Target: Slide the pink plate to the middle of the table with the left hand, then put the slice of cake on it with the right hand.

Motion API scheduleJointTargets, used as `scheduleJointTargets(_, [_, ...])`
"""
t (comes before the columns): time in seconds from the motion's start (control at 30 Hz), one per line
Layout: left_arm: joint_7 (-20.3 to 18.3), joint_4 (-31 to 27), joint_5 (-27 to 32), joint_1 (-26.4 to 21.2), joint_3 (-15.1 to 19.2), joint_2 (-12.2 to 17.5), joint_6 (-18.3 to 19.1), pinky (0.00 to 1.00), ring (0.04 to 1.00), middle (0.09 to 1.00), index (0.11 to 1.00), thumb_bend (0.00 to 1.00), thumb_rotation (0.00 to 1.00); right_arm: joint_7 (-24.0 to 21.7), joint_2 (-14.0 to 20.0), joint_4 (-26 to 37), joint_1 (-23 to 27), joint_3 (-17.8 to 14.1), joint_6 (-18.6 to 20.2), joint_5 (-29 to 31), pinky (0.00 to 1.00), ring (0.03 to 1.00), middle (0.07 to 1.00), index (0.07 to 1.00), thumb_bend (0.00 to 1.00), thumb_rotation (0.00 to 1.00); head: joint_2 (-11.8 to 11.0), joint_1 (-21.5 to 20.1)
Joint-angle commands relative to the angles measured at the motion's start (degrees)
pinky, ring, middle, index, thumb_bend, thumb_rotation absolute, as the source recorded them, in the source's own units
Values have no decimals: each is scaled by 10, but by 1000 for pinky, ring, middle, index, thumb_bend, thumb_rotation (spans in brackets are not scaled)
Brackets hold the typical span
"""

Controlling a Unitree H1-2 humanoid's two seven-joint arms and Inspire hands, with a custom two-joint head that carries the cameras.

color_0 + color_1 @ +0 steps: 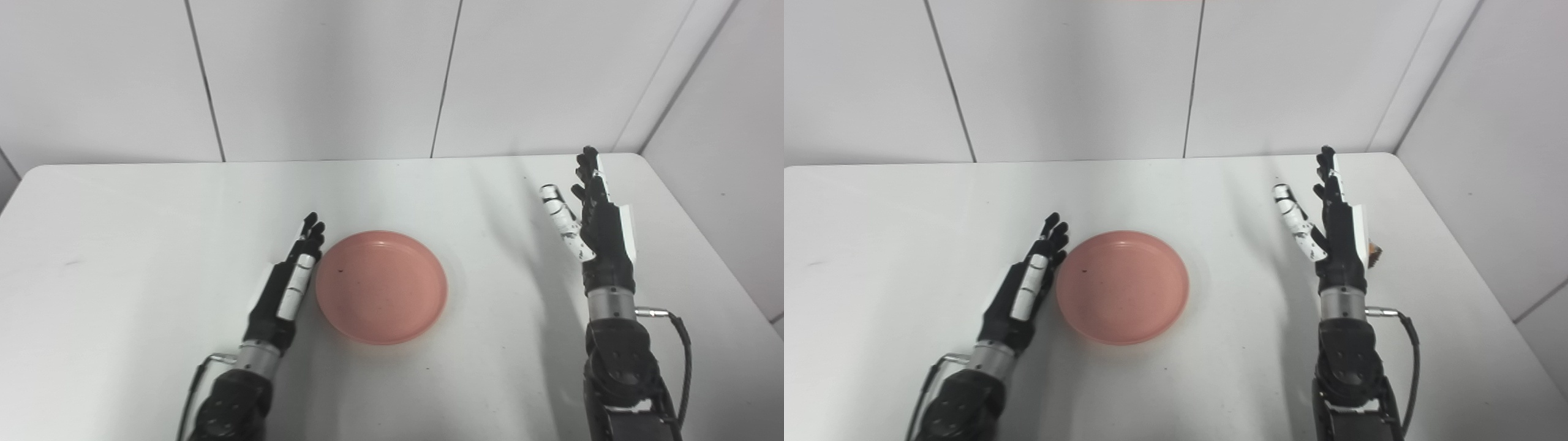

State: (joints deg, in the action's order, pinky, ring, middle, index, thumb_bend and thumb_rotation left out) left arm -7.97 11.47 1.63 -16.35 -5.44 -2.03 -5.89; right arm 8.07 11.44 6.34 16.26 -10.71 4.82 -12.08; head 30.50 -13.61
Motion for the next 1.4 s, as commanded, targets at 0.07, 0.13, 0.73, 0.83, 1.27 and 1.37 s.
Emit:
scheduleJointTargets(0.07, [-19,6,24,18,10,21,-16,1000,1000,1000,1000,607,1000,21,25,41,22,-9,52,-57,851,930,929,946,632,605,-4,-30])
scheduleJointTargets(0.13, [-27,12,36,18,12,27,-25,1000,1000,1000,1000,603,1000,26,28,42,23,-9,65,-73,878,926,925,940,647,606,-7,-45])
scheduleJointTargets(0.73, [-58,54,79,14,36,55,-50,1000,1000,1000,1000,610,1000,50,70,-8,32,51,199,-300,731,846,896,904,773,504,-31,-139])
scheduleJointTargets(0.83, [-65,67,91,10,41,55,-56,1000,1000,1000,1000,613,1000,42,74,-18,33,55,212,-308,742,846,892,898,786,509,-31,-141])
scheduleJointTargets(1.27, [-79,86,110,3,51,58,-57,1000,1000,1000,1000,623,976,60,79,-64,31,61,213,-316,786,853,883,892,770,460,-38,-150])
scheduleJointTargets(1.37, [-80,84,110,4,51,59,-53,1000,1000,1000,1000,634,968,58,78,-70,31,59,217,-315,797,862,894,901,764,465,-38,-150])
